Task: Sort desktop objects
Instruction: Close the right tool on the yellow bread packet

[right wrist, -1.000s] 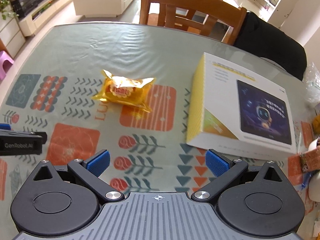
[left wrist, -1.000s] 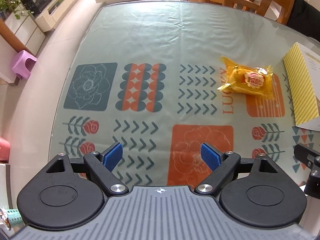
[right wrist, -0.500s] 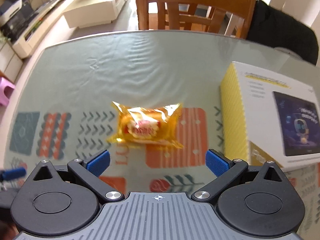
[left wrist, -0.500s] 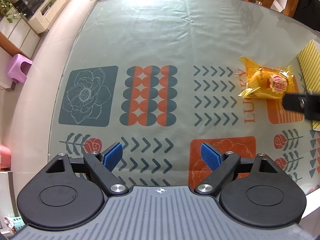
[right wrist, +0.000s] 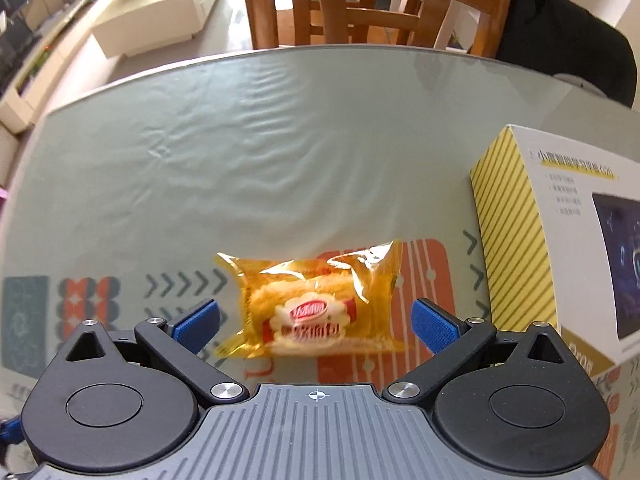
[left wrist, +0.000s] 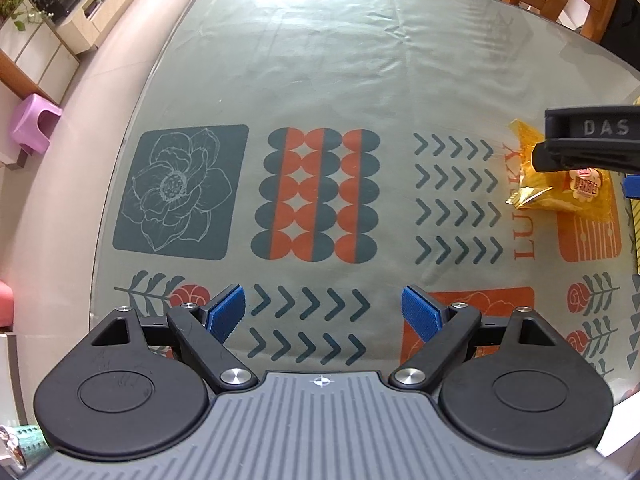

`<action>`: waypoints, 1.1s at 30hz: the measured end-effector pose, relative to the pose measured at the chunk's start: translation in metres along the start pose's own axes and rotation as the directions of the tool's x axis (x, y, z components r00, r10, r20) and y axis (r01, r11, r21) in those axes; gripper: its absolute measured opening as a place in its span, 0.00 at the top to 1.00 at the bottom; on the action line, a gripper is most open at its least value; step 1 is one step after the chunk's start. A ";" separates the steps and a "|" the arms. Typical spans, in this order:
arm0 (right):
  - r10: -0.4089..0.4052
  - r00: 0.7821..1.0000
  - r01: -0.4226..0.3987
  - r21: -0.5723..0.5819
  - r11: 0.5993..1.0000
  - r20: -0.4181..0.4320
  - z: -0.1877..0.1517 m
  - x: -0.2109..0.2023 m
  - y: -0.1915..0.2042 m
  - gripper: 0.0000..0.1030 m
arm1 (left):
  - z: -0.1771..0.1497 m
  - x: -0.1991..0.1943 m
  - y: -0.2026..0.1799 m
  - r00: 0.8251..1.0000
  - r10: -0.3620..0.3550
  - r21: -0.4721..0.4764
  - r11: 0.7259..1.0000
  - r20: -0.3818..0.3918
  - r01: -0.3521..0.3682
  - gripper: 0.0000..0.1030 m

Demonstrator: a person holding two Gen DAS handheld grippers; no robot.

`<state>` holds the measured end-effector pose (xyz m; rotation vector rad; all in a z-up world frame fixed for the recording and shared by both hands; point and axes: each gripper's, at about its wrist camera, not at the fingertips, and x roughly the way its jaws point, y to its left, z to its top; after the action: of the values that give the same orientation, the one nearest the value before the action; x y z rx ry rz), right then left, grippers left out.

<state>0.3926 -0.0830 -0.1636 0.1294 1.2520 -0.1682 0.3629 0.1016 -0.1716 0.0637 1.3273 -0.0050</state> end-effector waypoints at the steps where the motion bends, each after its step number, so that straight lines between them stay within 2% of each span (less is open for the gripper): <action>1: -0.006 1.000 0.006 -0.001 1.000 -0.005 0.001 0.004 0.000 0.00 | 0.000 0.001 0.001 1.000 -0.001 -0.003 1.000 -0.001 0.001 0.00; 8: -0.041 0.999 0.040 -0.011 0.999 -0.030 0.003 0.027 0.002 0.00 | -0.001 0.007 0.006 1.000 -0.001 -0.007 1.000 -0.005 0.001 0.00; 27: -0.009 0.999 0.011 -0.057 0.998 0.038 -0.011 0.022 0.007 0.00 | -0.006 0.005 0.005 1.000 -0.013 -0.019 1.000 -0.007 0.013 0.00; 28: -0.007 0.999 0.009 -0.059 0.998 0.042 -0.012 0.022 0.007 0.01 | -0.007 0.004 0.005 1.000 -0.014 -0.019 1.000 -0.006 0.014 0.00; 31: -0.002 0.999 0.005 -0.067 0.998 0.053 -0.014 0.022 0.008 0.31 | -0.010 0.000 0.005 1.000 -0.018 -0.026 1.000 -0.008 0.018 0.00; 33: 0.020 0.999 -0.018 -0.051 0.999 0.036 -0.011 0.018 0.010 0.33 | -0.012 -0.004 0.004 1.000 -0.017 -0.027 0.999 -0.009 0.017 0.00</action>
<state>0.3900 -0.0724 -0.1836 0.0945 1.2178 -0.1219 0.3503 0.1063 -0.1709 0.0292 1.3364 -0.0014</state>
